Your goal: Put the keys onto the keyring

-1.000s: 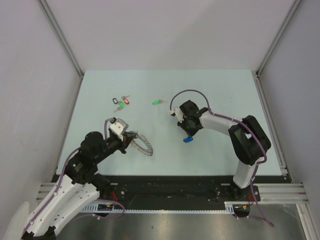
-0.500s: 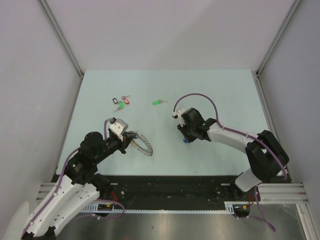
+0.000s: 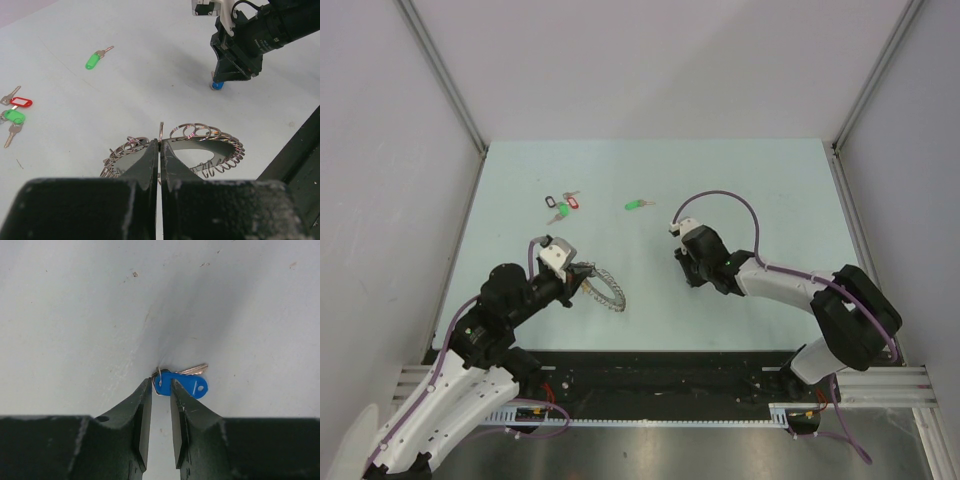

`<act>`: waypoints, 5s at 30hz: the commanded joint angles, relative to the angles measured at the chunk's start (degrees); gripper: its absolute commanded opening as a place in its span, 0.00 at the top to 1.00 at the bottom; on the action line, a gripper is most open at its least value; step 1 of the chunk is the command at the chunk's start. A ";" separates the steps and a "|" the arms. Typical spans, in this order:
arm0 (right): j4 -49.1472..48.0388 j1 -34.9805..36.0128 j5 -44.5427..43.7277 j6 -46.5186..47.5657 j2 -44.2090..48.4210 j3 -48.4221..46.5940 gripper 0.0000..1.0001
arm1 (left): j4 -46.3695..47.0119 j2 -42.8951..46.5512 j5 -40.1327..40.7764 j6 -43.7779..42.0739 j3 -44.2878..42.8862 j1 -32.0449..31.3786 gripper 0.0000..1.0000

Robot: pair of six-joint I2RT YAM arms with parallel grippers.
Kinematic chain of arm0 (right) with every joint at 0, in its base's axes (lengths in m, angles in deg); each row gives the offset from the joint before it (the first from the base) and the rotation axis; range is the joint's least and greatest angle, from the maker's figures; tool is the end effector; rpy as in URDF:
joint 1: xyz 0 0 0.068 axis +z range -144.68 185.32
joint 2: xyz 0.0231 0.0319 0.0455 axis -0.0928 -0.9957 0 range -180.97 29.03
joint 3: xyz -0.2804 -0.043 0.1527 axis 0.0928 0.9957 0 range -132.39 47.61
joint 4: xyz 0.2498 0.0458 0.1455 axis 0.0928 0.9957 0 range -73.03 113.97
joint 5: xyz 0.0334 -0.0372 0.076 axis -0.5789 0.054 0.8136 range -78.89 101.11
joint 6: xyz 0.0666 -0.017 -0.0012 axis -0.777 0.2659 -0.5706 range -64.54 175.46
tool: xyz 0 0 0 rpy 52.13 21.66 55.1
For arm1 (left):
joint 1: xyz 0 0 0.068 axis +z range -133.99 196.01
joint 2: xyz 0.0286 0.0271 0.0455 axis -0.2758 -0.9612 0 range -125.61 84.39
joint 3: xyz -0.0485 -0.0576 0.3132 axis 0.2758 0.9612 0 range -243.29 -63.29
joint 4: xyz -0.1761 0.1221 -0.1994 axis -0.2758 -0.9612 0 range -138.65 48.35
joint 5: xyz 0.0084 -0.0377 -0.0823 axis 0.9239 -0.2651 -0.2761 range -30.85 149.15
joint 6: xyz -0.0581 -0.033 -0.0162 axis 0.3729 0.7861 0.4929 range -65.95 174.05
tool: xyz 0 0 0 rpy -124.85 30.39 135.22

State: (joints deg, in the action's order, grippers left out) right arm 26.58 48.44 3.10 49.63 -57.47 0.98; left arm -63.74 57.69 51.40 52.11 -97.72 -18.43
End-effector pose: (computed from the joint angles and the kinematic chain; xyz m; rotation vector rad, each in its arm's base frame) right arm 0.2511 0.2243 0.1973 -0.7185 2.3264 0.2171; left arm 0.1042 -0.0805 0.3198 0.6692 1.7253 -0.5215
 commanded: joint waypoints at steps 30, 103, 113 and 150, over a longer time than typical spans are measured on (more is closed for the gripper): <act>-3.01 0.13 -0.43 -3.75 -4.03 0.93 0.82 | 2.66 0.24 -1.04 -0.35 -0.90 0.33 1.00; -0.38 7.16 33.68 41.60 26.73 -5.66 1.00 | 7.59 -23.13 -39.27 -30.85 -10.21 0.16 1.00; -1.34 9.18 34.20 42.12 26.91 -5.66 1.00 | 5.48 -24.28 -39.62 -32.34 -11.00 -1.33 1.00; -3.45 10.85 33.76 41.86 24.45 -5.84 1.00 | 5.65 -23.75 -39.19 -31.99 -10.65 -2.39 1.00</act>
State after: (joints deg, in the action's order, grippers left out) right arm 25.53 58.80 37.00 91.51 -32.77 -2.04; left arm -59.58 32.95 14.98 22.08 -107.21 -20.50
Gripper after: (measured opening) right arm 0.009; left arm 0.008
